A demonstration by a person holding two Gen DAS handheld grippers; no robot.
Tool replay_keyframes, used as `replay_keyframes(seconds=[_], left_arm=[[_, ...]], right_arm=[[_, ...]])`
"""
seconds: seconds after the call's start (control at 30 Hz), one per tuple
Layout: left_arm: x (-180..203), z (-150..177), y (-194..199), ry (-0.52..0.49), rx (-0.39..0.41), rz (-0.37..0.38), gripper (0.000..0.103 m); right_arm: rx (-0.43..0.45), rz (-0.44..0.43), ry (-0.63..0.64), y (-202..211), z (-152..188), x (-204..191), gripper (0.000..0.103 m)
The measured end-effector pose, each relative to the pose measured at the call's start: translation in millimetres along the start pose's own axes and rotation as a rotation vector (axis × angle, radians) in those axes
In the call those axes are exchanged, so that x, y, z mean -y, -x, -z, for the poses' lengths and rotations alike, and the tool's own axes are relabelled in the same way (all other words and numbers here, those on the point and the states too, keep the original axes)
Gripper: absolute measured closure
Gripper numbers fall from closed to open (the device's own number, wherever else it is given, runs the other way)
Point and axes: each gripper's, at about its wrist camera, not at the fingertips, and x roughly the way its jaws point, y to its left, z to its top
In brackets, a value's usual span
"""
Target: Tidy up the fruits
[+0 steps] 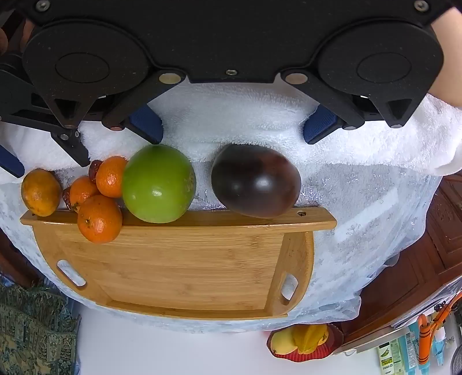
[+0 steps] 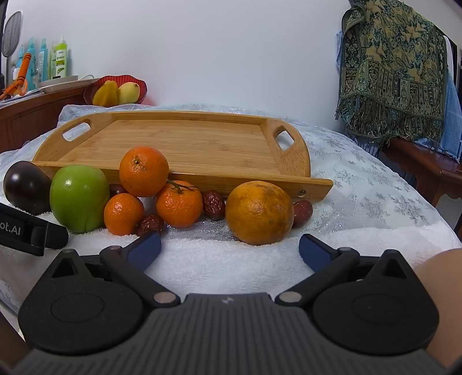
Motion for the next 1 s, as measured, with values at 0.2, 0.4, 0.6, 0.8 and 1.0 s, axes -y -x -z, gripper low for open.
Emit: replay_keyframes(seconds=[0.2,0.4,0.6,0.8,1.0], left_arm=[[0.7,0.2,-0.2,0.001,0.0,0.001,0.0],[1.4,0.8,-0.2,0.004,-0.002,0.002,0.0],[3.0,0.5,1.0,0.001,-0.001,0.0,0.0],[3.0,0.8,1.2,-0.001,0.0,0.0,0.0],[4.7,1.1,1.7,0.001,-0.001,0.001,0.0]], right_arm=[[0.002,0.0,-0.001,0.0,0.4,-0.2,0.0],[0.005,0.0,0.0,0.1,0.7,-0.5,0.0],[0.005,0.0,0.0,-0.2,0.5,-0.5,0.0],[0.005,0.001,0.0,-0.1,0.4,-0.7,0.0],[0.006,0.001,0.001,0.0,0.3,-0.9,0.0]])
